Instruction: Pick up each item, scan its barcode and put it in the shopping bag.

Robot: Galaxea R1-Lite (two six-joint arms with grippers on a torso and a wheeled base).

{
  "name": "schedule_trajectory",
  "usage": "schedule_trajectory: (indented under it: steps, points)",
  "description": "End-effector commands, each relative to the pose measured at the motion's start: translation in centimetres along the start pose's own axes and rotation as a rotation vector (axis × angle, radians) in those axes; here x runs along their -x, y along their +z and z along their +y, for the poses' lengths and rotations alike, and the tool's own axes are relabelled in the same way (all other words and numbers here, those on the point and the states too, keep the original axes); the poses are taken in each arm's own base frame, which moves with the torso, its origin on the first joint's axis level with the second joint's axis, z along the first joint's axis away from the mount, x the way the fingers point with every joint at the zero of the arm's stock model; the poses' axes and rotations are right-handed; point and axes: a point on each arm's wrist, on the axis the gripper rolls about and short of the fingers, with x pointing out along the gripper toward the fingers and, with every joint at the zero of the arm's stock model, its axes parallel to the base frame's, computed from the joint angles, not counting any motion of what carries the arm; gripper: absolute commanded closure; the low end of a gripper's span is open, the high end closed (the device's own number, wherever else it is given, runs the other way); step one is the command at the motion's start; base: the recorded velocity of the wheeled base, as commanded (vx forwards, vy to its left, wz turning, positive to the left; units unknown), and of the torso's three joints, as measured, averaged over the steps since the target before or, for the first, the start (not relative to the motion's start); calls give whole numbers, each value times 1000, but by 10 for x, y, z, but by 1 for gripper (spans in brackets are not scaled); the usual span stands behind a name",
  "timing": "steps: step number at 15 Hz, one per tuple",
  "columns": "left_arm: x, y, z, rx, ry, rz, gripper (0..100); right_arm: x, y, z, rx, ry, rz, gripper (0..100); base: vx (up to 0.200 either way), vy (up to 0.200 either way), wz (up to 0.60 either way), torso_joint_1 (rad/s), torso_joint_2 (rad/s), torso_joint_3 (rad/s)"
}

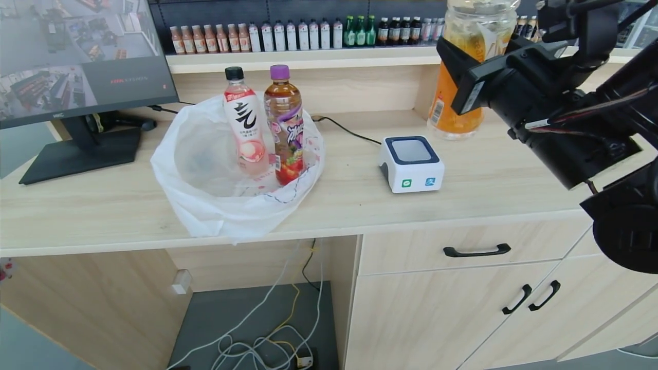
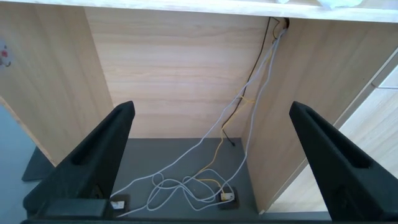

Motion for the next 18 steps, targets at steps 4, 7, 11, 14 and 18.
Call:
schedule_trajectory:
  steps: [4,7,11,14,18]
  points:
    - [0,0,0,0,2,0,0,-24,-9,11,108,122,-60,100,0,0,0,0,0,0]
    - [0,0,0,0,0,0,0,-33,-2,13,212,249,-91,100,0,0,0,0,0,0]
    - [0,0,0,0,0,0,0,-44,-12,21,313,357,-154,100,0,0,0,0,0,0]
    - [0,0,0,0,2,0,0,-44,-27,24,381,418,-172,100,0,0,0,0,0,0]
    - [0,0,0,0,-2,0,0,-47,-57,26,423,529,-196,100,0,0,0,0,0,0]
